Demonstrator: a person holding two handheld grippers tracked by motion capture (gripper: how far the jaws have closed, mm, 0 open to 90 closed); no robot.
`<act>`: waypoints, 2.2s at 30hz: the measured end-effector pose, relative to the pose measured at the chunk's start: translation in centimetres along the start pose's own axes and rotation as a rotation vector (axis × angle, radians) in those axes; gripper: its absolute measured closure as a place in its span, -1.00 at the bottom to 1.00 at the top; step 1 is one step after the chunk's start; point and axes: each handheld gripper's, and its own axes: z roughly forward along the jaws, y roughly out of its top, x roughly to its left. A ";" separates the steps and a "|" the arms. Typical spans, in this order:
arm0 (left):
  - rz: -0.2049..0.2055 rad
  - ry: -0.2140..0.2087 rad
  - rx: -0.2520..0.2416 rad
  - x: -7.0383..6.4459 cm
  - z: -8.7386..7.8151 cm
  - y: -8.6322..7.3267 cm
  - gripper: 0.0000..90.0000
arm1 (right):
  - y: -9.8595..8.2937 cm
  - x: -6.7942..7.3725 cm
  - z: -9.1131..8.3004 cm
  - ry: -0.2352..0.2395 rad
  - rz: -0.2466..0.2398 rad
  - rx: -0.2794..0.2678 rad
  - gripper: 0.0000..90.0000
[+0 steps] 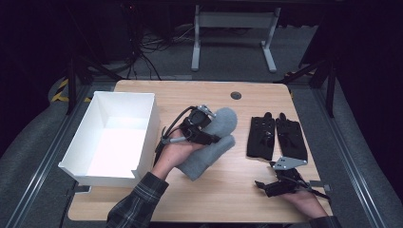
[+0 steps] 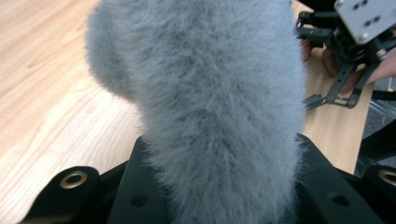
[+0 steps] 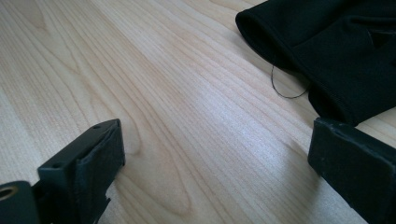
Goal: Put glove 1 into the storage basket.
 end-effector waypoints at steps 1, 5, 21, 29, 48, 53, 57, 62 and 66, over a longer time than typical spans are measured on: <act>-0.002 0.005 -0.002 0.1 -0.4 0.1 0.54 | 0.0 0.0 0.0 0.000 0.000 0.000 -0.91; -0.015 0.020 -0.021 0.4 -2.4 0.6 0.54 | 0.0 0.0 0.0 0.000 0.000 0.000 -0.91; -0.047 0.107 -0.087 1.9 -9.1 0.8 0.54 | 0.0 0.0 0.0 0.000 0.000 0.000 -0.91; -0.091 0.171 -0.115 3.5 -12.6 -0.3 0.54 | 0.0 0.0 0.0 0.000 0.001 0.000 -0.91; -0.245 0.355 -0.137 7.8 -20.3 -7.2 0.54 | 0.0 0.0 0.0 0.000 0.001 0.000 -0.91; -0.301 0.353 -0.134 9.2 -20.3 -9.2 0.55 | 0.0 0.0 0.0 -0.001 0.001 0.000 -0.91; -0.350 0.338 -0.124 10.7 -19.5 -11.3 0.55 | 0.0 0.0 0.0 -0.003 -0.001 -0.001 -0.91; -0.395 0.328 -0.103 12.0 -17.7 -12.9 0.55 | 0.0 -0.1 0.0 -0.004 0.000 -0.001 -0.91; -0.424 0.310 -0.073 12.9 -16.0 -14.0 0.55 | 0.0 -0.1 0.0 -0.003 0.001 -0.001 -0.91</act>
